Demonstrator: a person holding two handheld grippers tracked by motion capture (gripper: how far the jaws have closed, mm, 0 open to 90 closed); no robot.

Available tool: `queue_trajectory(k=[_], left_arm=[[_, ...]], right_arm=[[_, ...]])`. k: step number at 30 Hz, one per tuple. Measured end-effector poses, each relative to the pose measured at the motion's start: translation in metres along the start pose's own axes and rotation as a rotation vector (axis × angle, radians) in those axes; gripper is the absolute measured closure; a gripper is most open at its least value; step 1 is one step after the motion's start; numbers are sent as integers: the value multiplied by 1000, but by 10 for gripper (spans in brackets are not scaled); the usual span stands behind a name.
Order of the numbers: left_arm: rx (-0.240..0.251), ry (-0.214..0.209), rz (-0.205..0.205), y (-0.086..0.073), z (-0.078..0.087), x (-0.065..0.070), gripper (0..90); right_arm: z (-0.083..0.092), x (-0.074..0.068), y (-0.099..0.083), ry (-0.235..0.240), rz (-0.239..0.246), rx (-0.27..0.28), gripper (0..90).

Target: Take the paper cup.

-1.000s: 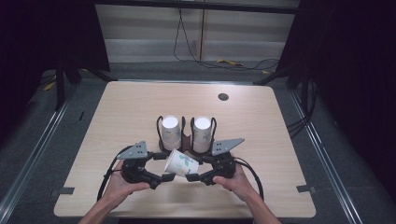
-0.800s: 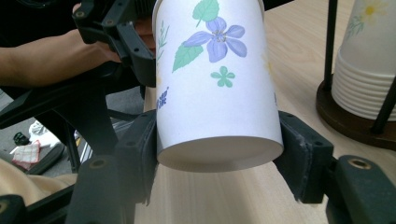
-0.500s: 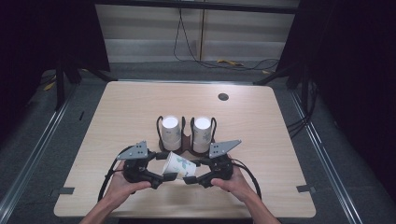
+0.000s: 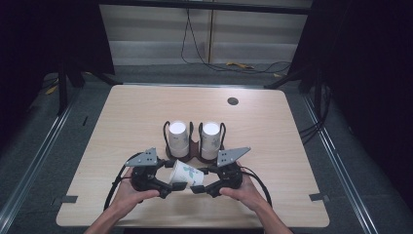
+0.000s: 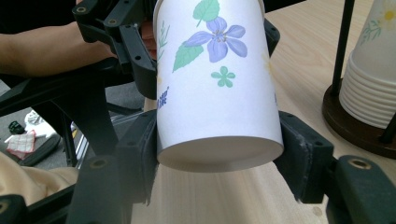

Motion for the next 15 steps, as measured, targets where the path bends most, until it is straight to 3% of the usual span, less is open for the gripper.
queue_trajectory(k=[8,15], left_arm=[[-4,-4,-2,1,-3,-1,172],[13,-37,58,2,-4,-5,171]], right_arm=[[1,1,0,-6,12,-8,376],[1,1,1,-7,19,-6,375]])
Point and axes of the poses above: each handheld gripper's, and its own axes: z roughly backward along the jaws, y roughly out of its top, x roughly to its right, the point moved 2 cm from there along -z, roughly forward along the jaws, and after that the axes turned 4 degrees about x, right-handed, at the moved point
